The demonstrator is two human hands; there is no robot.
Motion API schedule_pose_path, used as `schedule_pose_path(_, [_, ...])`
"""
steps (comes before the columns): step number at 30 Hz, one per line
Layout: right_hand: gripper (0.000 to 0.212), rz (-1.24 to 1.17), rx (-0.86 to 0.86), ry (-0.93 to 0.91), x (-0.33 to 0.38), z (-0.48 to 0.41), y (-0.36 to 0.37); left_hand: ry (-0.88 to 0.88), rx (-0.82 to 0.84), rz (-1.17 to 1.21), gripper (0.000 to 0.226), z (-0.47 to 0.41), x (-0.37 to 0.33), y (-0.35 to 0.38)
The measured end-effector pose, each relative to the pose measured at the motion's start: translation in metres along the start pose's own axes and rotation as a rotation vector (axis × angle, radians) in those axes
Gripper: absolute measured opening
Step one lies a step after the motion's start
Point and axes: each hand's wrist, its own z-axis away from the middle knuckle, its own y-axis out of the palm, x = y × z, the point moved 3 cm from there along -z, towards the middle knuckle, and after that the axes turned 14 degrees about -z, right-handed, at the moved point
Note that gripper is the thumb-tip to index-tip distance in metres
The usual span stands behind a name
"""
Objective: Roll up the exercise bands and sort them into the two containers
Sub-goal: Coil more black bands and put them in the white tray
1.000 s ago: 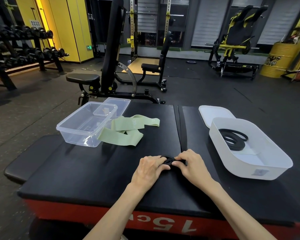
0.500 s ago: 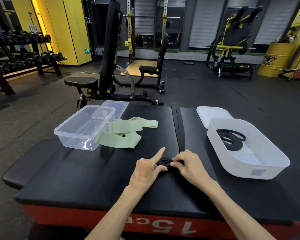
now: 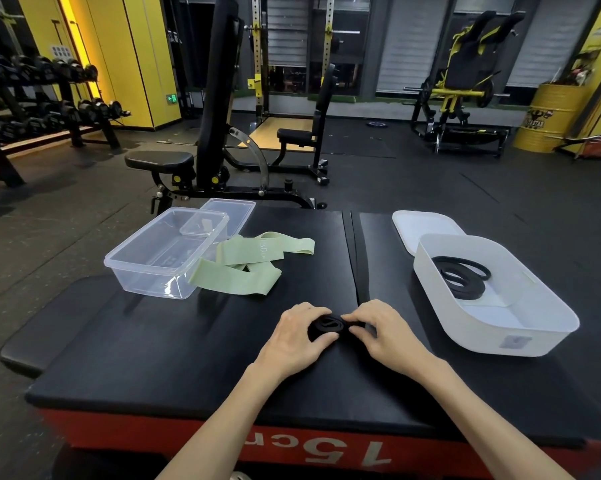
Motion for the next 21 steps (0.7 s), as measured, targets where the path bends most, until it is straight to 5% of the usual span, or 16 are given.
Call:
schedule_pose_path(6, [0.016,0.063,0.117,-0.002,-0.015,-0.001,-0.011,-0.057,-0.031,-0.023,0.038,0.002,-0.002,-0.002])
schedule_pose_path(21, [0.017,0.324,-0.073,-0.034,0.009,0.002,0.007,-0.260,-0.064,-0.110,0.040,0.004,-0.001,0.001])
